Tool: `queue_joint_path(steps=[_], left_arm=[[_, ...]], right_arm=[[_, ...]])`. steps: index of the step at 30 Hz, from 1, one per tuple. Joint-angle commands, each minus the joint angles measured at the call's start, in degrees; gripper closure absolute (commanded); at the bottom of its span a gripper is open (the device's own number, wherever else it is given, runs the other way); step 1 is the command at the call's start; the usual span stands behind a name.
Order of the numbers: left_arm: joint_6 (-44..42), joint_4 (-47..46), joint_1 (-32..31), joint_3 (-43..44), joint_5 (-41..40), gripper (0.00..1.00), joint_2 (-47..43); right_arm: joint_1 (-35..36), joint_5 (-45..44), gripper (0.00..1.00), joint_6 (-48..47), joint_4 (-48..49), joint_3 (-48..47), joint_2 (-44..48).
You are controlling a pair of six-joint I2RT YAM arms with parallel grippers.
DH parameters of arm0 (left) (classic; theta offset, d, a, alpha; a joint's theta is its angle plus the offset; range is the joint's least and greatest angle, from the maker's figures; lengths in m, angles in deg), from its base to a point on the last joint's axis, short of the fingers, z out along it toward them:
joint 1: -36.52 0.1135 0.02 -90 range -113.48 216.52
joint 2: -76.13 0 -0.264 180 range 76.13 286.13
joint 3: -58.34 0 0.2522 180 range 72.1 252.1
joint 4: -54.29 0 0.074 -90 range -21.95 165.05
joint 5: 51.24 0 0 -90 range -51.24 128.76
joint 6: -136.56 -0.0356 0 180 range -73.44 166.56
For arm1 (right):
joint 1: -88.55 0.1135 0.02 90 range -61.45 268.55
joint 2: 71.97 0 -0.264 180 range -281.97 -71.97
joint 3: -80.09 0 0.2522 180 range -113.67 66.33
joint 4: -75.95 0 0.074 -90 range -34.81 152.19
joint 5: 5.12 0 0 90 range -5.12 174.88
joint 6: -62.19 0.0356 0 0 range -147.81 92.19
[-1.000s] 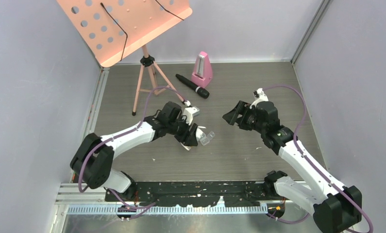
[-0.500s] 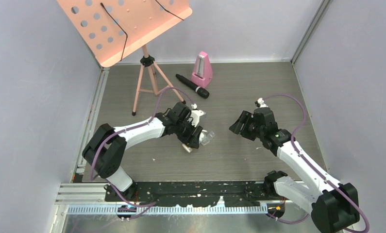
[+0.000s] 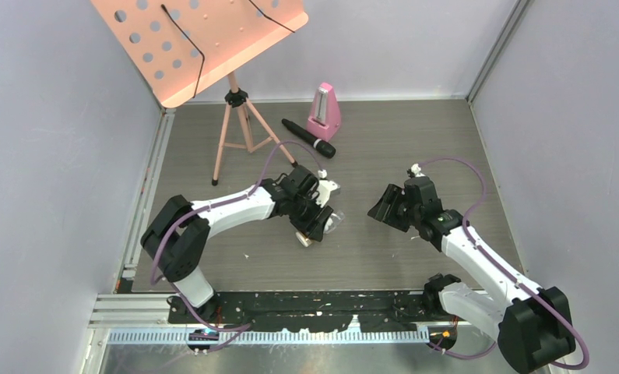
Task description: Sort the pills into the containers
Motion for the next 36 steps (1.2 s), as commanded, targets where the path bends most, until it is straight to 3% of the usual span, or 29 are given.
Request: queue_joint_path(steps=[1, 36], left_arm=[[-1.59, 3.04, -1.18, 4.25, -2.98, 1.00, 1.29], [-5.19, 14.65, -5.39, 13.15, -9.22, 1.00, 6.16]], right_arm=[[-0.25, 0.55, 0.40, 0.98, 2.12, 0.30, -0.23], [-0.87, 1.78, 0.40, 1.61, 3.00, 2.80, -1.34]])
